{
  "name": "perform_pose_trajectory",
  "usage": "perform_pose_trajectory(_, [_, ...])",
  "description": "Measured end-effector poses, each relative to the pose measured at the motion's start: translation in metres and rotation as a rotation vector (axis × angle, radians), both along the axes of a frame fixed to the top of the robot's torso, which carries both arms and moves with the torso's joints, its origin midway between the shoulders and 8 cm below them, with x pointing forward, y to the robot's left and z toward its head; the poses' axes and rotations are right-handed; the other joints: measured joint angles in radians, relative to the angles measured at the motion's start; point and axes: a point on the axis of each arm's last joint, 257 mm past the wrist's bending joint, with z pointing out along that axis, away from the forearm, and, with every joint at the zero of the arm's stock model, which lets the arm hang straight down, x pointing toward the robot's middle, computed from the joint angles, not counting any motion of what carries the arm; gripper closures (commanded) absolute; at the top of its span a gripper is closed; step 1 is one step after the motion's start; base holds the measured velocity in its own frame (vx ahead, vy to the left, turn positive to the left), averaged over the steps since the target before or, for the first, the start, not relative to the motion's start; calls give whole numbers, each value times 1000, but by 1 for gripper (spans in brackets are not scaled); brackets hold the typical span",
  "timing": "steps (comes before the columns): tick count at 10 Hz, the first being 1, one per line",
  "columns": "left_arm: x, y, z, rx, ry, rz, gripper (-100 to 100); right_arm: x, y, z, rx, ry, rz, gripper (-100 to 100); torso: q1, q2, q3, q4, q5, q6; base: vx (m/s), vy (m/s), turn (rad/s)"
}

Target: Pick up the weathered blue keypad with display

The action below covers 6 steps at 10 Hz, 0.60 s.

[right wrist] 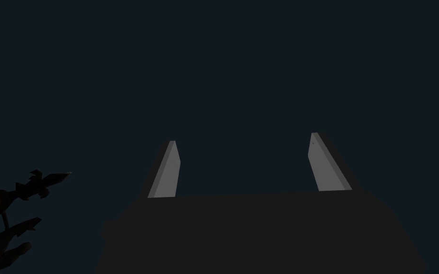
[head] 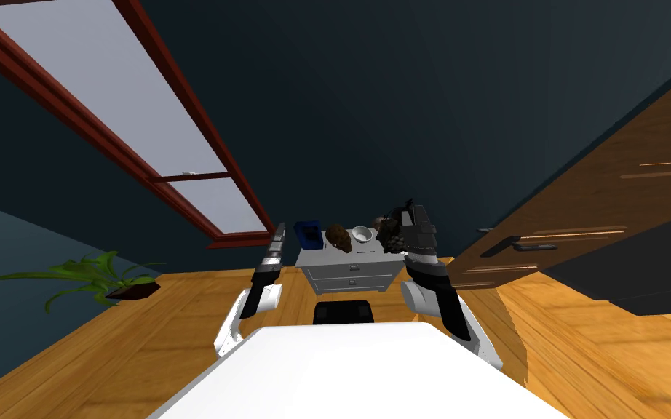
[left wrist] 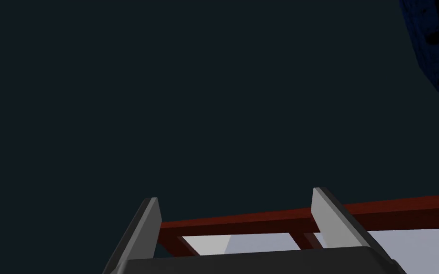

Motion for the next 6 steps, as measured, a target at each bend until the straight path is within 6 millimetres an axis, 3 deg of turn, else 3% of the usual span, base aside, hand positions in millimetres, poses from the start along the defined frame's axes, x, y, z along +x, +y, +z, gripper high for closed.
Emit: perform_pose_trajectory(6, [26,16,-61,63,125,48,-100,0,0,0,0,0,0,0,0,0,0,0,0,0,10,28,-50])
